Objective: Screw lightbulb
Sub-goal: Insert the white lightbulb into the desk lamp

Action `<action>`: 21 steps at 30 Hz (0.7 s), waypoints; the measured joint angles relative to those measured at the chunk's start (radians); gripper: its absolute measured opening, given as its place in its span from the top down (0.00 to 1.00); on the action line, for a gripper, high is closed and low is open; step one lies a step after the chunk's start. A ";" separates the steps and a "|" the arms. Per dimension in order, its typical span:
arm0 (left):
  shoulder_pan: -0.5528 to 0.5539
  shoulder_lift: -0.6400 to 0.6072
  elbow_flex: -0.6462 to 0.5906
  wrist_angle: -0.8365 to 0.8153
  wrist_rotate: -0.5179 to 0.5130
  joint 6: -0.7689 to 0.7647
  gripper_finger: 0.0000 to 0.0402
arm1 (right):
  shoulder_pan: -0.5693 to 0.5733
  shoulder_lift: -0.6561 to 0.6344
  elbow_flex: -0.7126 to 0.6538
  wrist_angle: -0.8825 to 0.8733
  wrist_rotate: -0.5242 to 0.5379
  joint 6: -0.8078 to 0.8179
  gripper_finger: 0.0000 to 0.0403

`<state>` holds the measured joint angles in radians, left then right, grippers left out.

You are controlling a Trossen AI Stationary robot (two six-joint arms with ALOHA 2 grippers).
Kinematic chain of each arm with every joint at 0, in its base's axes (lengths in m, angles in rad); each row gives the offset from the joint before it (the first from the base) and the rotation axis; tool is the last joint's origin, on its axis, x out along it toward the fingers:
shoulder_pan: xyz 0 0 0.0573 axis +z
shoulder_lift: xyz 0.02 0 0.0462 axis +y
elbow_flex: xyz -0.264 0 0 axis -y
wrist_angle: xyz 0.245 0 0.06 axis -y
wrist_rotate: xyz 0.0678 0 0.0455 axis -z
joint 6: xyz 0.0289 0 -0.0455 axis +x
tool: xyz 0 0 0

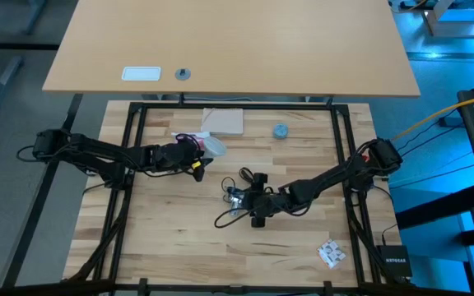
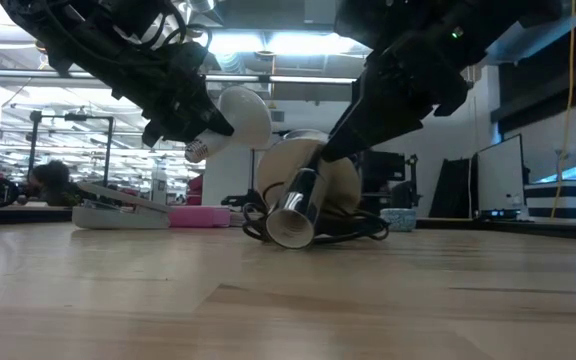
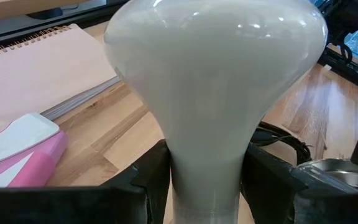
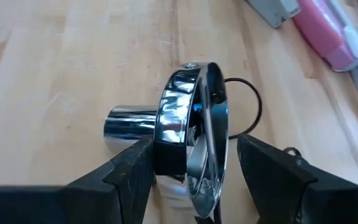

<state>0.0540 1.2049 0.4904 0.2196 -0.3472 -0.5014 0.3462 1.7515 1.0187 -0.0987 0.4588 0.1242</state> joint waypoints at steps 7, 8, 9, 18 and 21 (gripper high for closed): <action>0.000 0.000 0.000 0.000 0.000 0.000 0.61 | -0.002 0.000 0.000 -0.001 0.013 0.000 0.42; 0.000 0.000 0.000 0.000 0.000 0.000 0.61 | -0.002 0.000 0.000 -0.001 0.013 0.000 0.42; 0.000 0.000 0.000 0.000 0.000 0.000 0.61 | -0.002 0.000 0.000 -0.001 0.013 0.000 0.42; 0.000 0.000 0.000 0.000 0.000 0.000 0.61 | -0.002 0.000 0.000 -0.001 -0.024 0.002 0.51; 0.000 0.000 0.000 0.000 0.000 0.000 0.61 | -0.002 0.000 0.000 -0.001 -0.025 0.001 0.60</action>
<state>0.0540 1.2049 0.4904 0.2198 -0.3470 -0.5014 0.3443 1.7515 1.0183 -0.0994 0.4339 0.1253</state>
